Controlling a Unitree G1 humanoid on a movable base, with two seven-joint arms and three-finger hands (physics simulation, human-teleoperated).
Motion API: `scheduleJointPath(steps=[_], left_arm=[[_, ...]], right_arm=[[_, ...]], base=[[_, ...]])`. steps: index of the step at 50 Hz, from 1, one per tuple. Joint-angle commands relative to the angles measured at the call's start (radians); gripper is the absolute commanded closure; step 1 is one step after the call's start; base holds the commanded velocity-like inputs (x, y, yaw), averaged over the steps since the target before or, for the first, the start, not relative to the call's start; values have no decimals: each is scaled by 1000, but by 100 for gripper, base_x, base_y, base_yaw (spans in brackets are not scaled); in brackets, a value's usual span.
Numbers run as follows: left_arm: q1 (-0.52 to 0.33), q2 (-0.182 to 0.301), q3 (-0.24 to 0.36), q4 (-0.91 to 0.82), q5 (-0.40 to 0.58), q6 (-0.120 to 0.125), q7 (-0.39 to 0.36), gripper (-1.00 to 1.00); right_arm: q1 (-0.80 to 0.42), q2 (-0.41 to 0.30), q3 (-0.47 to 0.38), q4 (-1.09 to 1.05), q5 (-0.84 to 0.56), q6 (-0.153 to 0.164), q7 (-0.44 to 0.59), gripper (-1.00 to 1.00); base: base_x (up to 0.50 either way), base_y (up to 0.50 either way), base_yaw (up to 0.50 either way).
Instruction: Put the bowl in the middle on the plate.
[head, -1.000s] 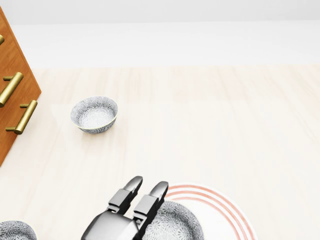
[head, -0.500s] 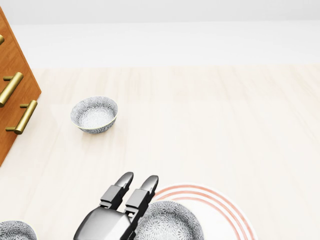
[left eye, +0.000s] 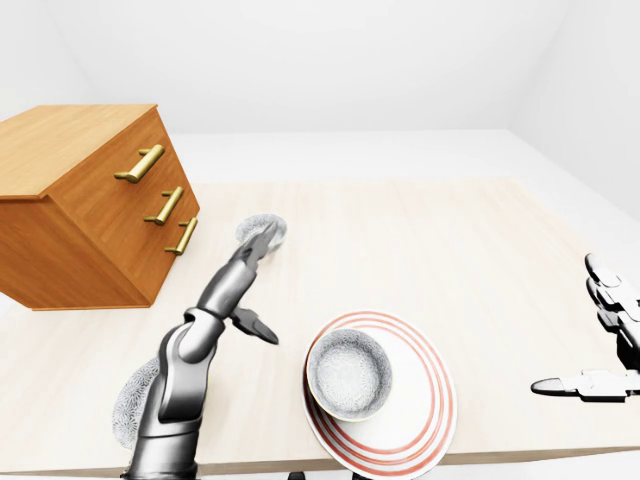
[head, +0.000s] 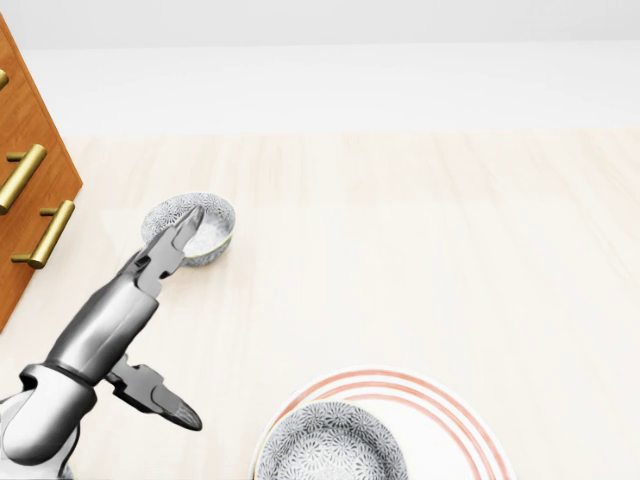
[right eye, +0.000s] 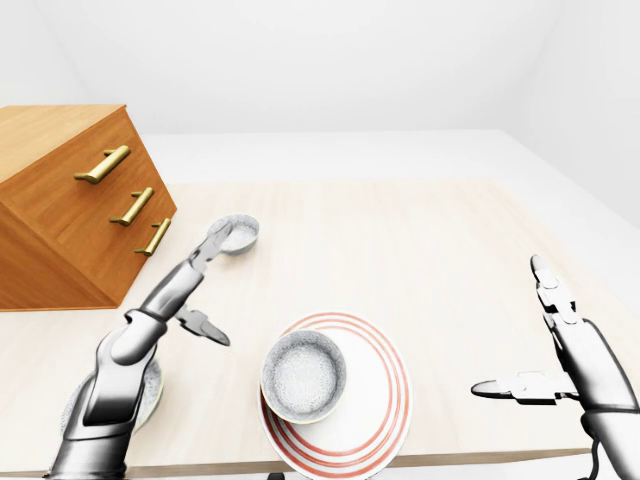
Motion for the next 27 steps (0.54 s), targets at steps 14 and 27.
scheduleJointPath(steps=[14,27], left_arm=[[-160,327,406,796,-684,0,318,-100],[-229,168,191,902,-481,0,477,-100]], right_arm=[[1,2,-3,-8,-5,0,0,-100],[-151,-62,205,65,-44,0,0,-100]], base=[[0,0,0],[0,0,0]])
